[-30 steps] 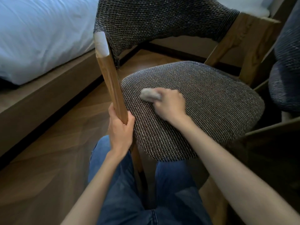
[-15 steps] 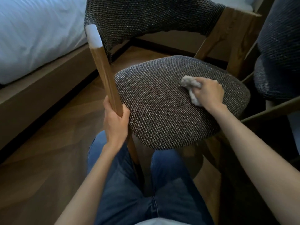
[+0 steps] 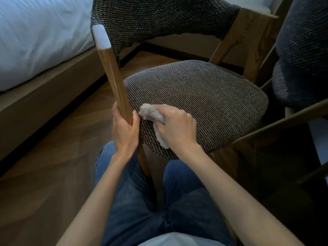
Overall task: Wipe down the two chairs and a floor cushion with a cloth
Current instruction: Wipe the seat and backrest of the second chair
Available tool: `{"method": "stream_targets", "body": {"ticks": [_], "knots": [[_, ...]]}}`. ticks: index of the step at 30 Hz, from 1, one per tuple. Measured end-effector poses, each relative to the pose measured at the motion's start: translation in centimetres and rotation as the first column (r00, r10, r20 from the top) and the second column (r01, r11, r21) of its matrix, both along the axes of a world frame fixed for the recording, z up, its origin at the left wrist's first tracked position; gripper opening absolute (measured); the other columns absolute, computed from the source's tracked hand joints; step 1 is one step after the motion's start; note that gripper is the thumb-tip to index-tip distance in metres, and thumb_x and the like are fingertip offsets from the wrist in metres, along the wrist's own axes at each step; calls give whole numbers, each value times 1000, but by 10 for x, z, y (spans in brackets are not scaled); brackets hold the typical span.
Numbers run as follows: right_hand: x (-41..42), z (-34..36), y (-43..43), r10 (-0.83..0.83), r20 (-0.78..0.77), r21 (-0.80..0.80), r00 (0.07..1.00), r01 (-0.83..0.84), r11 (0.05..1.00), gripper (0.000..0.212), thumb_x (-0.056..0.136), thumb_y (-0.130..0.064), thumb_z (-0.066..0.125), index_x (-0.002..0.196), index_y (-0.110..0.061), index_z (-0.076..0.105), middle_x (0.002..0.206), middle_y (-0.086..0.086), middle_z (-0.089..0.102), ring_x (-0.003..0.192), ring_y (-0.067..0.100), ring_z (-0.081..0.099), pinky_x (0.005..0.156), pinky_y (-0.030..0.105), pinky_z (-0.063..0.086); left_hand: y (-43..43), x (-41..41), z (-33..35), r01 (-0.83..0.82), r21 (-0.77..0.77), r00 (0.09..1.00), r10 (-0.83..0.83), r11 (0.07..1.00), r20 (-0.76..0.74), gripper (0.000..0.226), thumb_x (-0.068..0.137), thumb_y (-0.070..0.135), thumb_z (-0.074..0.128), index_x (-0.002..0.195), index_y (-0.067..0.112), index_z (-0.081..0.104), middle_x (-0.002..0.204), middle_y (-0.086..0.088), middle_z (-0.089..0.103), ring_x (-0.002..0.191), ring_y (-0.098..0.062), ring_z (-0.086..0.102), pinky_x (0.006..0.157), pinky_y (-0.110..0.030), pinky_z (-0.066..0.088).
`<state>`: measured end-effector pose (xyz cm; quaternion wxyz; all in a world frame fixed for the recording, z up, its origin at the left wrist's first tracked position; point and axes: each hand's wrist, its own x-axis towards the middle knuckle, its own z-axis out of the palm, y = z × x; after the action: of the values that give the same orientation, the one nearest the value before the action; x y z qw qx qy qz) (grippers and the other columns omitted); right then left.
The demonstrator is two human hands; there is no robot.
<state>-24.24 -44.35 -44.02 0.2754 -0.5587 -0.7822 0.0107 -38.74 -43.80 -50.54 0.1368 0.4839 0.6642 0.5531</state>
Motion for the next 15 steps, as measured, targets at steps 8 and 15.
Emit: {"method": "stream_targets", "body": {"ticks": [8, 15], "knots": [[129, 1, 67, -435, -18, -54, 900, 433, 900, 22, 93, -36, 54, 107, -29, 69, 90, 6, 71, 81, 31, 64, 59, 26, 34, -2, 1, 2, 25, 25, 999, -24, 999, -21, 50, 95, 37, 46, 140, 24, 29, 102, 7, 55, 80, -4, 55, 68, -20, 43], [55, -8, 21, -230, -40, -25, 972, 229, 973, 23, 93, -39, 53, 98, -23, 69, 83, 3, 70, 74, 24, 67, 60, 26, 44, -3, 3, 3, 13, 9, 1000, -13, 1000, -17, 53, 96, 36, 47, 143, 21, 27, 107, 7, 54, 81, -1, 54, 69, -18, 42]]}}
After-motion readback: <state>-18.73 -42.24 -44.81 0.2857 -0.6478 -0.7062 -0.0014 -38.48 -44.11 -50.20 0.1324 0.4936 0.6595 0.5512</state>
